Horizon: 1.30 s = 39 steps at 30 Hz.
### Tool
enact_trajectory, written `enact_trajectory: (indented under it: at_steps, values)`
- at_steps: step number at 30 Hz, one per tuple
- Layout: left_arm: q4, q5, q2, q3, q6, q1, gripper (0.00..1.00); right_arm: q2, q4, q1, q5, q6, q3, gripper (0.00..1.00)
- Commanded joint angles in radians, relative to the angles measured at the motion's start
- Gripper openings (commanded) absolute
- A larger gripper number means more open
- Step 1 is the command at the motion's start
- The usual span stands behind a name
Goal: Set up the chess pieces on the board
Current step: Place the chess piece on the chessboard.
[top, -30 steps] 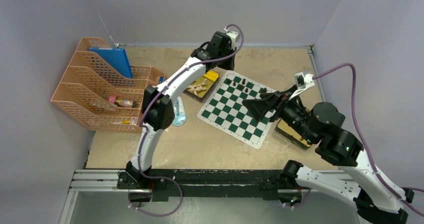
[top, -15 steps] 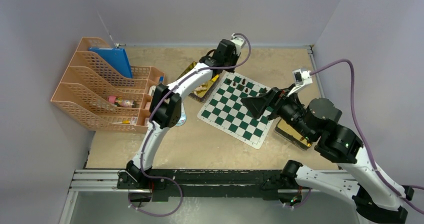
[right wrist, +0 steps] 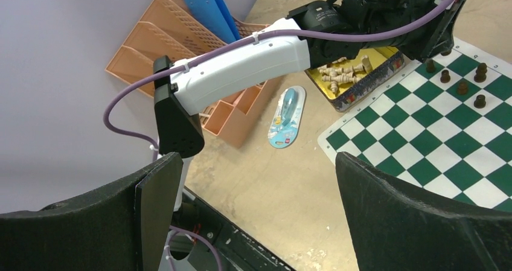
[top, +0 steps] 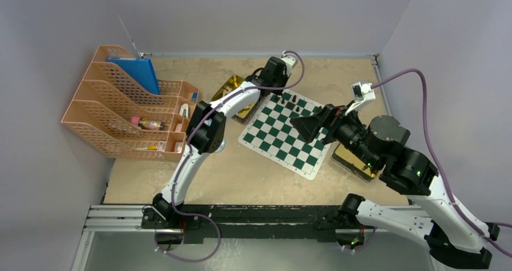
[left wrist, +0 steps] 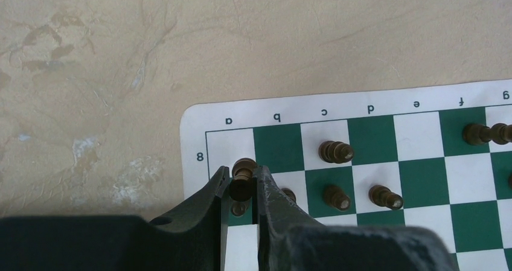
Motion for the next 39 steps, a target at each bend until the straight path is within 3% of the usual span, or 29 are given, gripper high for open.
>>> enact_trajectory:
  at_steps: [1,23,39]
  values:
    - [0.061,0.008,0.016,0.0,0.031,0.004,0.0,-0.007,0.016,0.001,0.034,0.006,0.042,0.99]
    - [0.096,-0.009,0.07,0.013,0.042,0.024,0.02,0.025,0.02,0.002,0.034,-0.034,0.067,0.99]
    - [0.126,0.012,0.07,0.029,0.063,0.024,0.31,0.035,0.035,0.001,0.055,-0.038,0.06,0.99]
